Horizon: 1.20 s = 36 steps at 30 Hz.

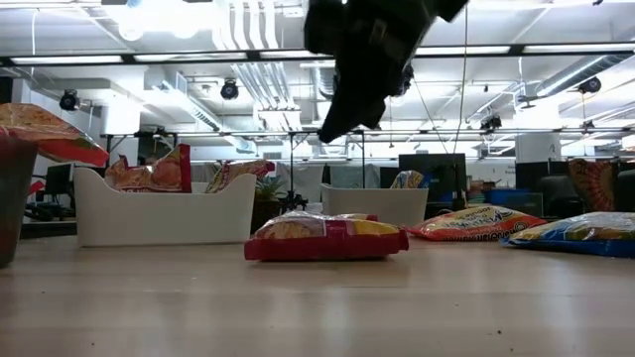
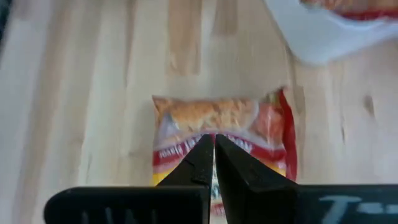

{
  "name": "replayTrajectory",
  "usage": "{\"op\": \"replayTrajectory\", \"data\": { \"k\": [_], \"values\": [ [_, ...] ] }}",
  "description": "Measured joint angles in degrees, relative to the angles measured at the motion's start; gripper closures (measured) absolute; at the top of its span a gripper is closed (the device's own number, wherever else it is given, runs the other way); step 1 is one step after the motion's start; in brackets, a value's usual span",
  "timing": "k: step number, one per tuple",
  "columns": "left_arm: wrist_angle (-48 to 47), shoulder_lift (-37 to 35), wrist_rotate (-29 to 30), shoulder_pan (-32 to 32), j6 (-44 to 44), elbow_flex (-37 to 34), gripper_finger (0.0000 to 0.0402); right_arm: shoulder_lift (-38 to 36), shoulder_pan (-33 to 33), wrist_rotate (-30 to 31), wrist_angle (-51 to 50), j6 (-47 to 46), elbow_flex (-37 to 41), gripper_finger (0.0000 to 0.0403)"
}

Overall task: Sort Maruchan noodles
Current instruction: Put the red noodle pack into the white bin

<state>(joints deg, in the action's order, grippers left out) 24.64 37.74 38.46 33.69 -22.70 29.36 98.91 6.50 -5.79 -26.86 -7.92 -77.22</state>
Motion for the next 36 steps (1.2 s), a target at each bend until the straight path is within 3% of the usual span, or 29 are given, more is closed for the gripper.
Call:
{"op": "replayTrajectory", "data": {
  "k": [6, 10, 15, 21, 27, 32, 36],
  "values": [
    [1.0, 0.0, 0.02, -0.04, -5.23, 0.0, 0.0402, -3.34, 0.0, 0.01, 15.26, -3.12, 9.33, 0.0393],
    [2.06, 0.0, 0.02, -0.04, -9.46, 0.02, 0.0402, -2.61, -0.04, -0.01, 17.44, -7.57, 10.96, 0.0378],
    [3.42, 0.0, 0.03, -0.04, -14.64, 0.02, 0.0402, -0.9, -0.04, 0.93, 17.34, -9.05, 11.29, 0.0308],
    [4.36, -0.21, 0.02, -0.09, -19.61, 0.02, 0.0402, -0.63, -0.23, 8.81, 17.36, -8.66, 12.38, 0.0191],
    [4.96, -0.24, 0.02, -0.13, -22.84, 0.02, 0.0402, -0.49, -2.31, 8.8, 22.3, -10.07, 17.01, 0.0096],
    [4.96, -0.22, 0.02, -0.13, -23.52, 0.02, 0.0402, -0.43, -3.56, 8.68, 31.78, -10.86, 22.4, 0.0053],
    [5.01, -0.22, 0.02, -0.13, -23.52, 0.02, 0.0402, -0.43, -3.7, 8.44, 37.43, -11.71, 25.82, 0.0047]
  ]
}}
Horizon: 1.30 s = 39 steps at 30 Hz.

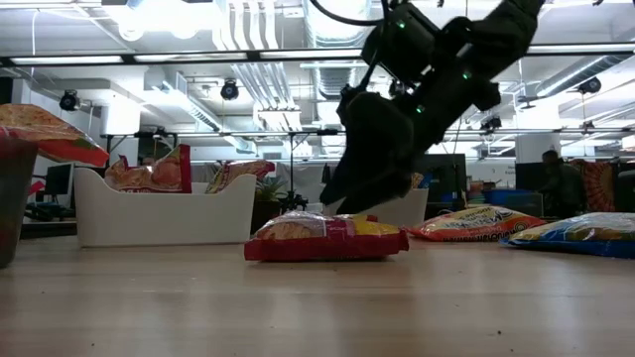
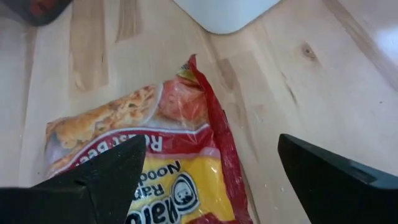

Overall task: Sort Maruchan noodles
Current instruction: Put the red noodle pack into the white bin

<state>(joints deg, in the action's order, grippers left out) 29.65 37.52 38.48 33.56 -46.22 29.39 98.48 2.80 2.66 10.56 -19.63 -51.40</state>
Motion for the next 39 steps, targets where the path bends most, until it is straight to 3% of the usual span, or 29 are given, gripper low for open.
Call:
{"op": "replayTrajectory", "data": {
  "k": [5, 22, 35, 39],
  "values": [
    [0.11, 0.0, 0.0, 0.0, -0.06, 0.0, 0.0402, 0.0, 0.32, -0.07, 4.92, -1.47, 2.37, 0.0058],
    [0.17, 0.0, 0.0, 0.0, -0.15, 0.0, 0.0402, 0.06, 1.07, 0.28, 7.92, -1.87, 2.41, 0.0069],
    [0.2, 0.22, -0.02, -0.07, -0.13, 0.0, 0.0402, 9.56, 1.33, -1.23, 16.63, -3.11, -0.05, 0.0078],
    [0.16, 0.31, -0.02, -0.07, -0.2, 0.0, 0.0402, 9.62, 1.32, -1.64, 16.36, -3.06, -0.56, 0.0109]
  ]
}}
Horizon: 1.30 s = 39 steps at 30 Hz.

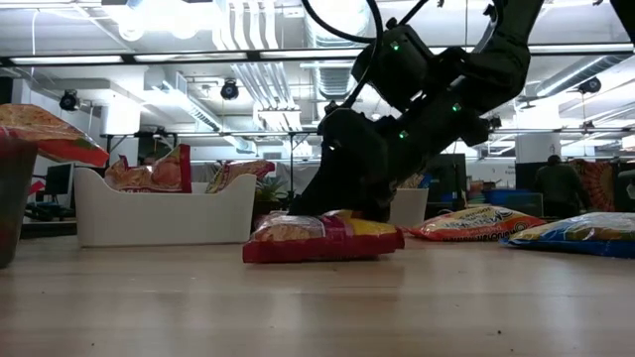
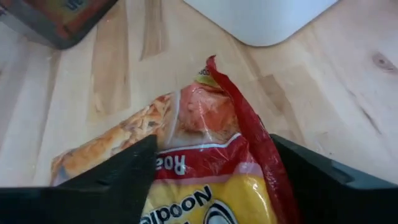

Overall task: Sort Maruchan noodles
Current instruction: Put the red noodle pack into the white bin

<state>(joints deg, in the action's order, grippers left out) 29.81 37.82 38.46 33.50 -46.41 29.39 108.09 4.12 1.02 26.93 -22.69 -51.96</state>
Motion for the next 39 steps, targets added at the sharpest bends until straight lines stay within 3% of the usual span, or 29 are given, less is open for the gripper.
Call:
{"op": "replayTrajectory", "data": {
  "k": [14, 30, 34, 39],
  "values": [
    [0.06, 0.07, 0.0, -0.02, -0.02, 0.0, 0.0402, -0.13, -0.54, -6.84, 0.23, 0.97, -0.2, 0.0382],
    [0.18, 0.07, 0.0, -0.02, -0.06, -0.02, 0.0402, -9.78, -1.05, -7.2, 2.76, 7.0, -0.17, 0.0394],
    [0.21, 0.07, 0.0, -0.02, -0.07, -0.02, 0.0402, -11.5, -1.05, -3.98, 7.58, 9.68, -0.15, 0.0394],
    [0.72, 0.07, 0.0, -0.02, -0.07, -0.02, 0.0402, -11.6, -1.15, 4.4, 15.91, 10.29, -0.15, 0.0394]
  ]
}}
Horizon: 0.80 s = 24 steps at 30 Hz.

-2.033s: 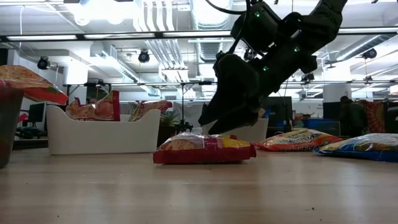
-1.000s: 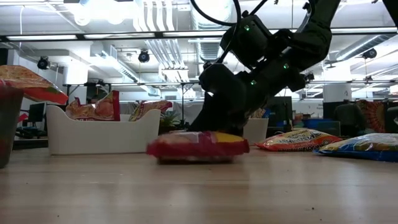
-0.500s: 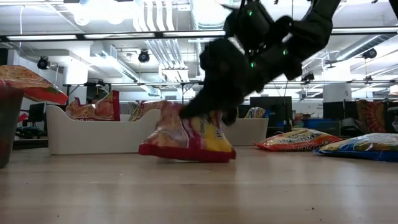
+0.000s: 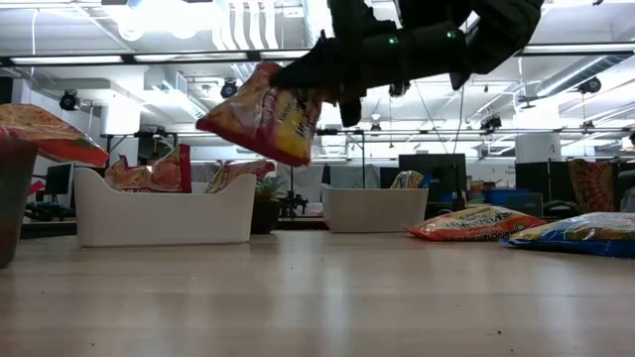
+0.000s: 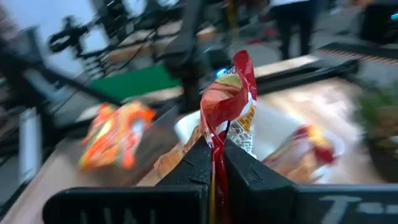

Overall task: Sort Maruchan noodles
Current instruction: Put the red noodle pack into the white bin

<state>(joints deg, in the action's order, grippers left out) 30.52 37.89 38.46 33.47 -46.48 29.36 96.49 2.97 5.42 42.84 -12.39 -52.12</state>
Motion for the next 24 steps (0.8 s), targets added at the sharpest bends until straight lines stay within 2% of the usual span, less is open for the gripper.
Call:
{"op": "replayTrajectory", "data": {
  "k": [5, 10, 16, 24],
  "values": [
    [0.21, 0.0, 0.0, 0.0, 0.0, 0.0, 0.0402, 0.39, -0.03, 7.98, 2.16, -1.08, 0.0, 0.0394],
    [0.46, 0.0, 0.0, 0.0, 0.0, 0.0, 0.0402, 0.47, -0.18, 11.97, 1.53, -1.97, -2.42, 0.0394],
    [0.94, -0.08, 0.0, -0.04, 0.0, -0.02, 0.0402, 4.41, -0.38, 13.25, -5.25, -0.96, -11.17, 0.0394],
    [0.92, -0.07, 0.0, -0.11, 0.0, -0.02, 0.0402, 13.17, -0.69, 26.44, -14.55, 1.78, -26.1, 0.0394]
  ]
}}
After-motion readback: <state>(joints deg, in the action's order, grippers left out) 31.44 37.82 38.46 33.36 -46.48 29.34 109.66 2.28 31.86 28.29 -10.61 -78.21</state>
